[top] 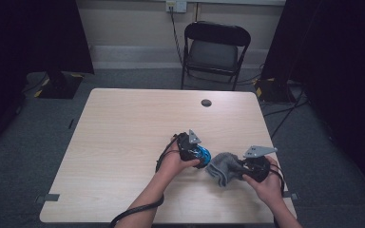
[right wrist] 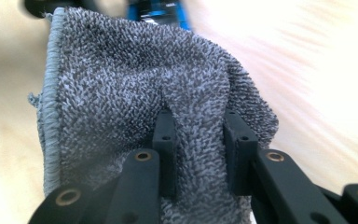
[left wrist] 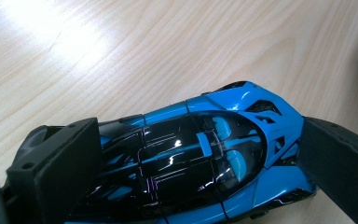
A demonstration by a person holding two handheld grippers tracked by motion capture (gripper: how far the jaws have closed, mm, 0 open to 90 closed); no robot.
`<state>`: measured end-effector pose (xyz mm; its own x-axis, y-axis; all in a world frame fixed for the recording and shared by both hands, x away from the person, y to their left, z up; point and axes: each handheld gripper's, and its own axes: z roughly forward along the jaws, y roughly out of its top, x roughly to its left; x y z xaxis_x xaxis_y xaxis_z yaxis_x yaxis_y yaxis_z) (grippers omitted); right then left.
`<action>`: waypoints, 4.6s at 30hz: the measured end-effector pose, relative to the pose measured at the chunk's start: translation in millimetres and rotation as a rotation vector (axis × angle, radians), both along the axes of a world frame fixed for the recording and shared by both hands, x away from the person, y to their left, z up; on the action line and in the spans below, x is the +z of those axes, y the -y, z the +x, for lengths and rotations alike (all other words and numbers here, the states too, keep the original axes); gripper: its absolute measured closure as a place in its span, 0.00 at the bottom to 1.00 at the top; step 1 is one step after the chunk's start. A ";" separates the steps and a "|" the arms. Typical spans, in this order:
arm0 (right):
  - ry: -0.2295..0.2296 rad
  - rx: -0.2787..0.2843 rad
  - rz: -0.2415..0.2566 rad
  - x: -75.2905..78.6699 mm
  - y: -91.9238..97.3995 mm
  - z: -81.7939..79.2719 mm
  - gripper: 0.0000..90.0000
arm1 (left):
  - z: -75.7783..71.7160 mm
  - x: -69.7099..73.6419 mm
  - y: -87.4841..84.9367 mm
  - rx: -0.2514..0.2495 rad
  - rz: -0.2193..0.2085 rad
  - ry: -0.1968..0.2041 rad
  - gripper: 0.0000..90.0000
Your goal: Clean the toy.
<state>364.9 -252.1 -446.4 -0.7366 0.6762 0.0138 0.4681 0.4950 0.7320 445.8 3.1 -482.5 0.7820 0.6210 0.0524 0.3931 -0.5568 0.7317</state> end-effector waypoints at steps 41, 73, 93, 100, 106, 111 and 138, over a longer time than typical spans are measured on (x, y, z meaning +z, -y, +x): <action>-0.064 0.086 -0.155 -28.7 -31.5 33.5 0.78 | -1.5 0.1 1.1 -0.008 0.002 -0.001 0.00; -0.105 -0.037 -0.191 -25.0 -21.5 82.6 0.78 | -1.5 0.3 1.2 -0.014 0.001 -0.002 0.00; -0.104 -0.103 -0.196 -24.0 -23.3 97.7 0.78 | -0.7 0.7 1.4 -0.015 0.000 -0.007 0.00; -0.118 -0.122 -0.174 -24.1 -21.2 101.8 0.78 | -1.0 0.5 1.2 -0.015 -0.001 -0.005 0.00; -0.122 -0.166 -0.176 -22.9 -17.2 106.7 0.78 | -0.8 0.6 1.0 -0.017 -0.001 -0.006 0.00; -0.124 -0.206 -0.180 -20.7 -15.2 110.5 0.78 | -0.9 0.6 1.1 -0.017 -0.001 -0.007 0.00; -0.115 -0.269 -0.094 -24.3 -22.7 108.8 0.50 | -1.0 0.5 0.4 -0.021 -0.006 -0.008 0.00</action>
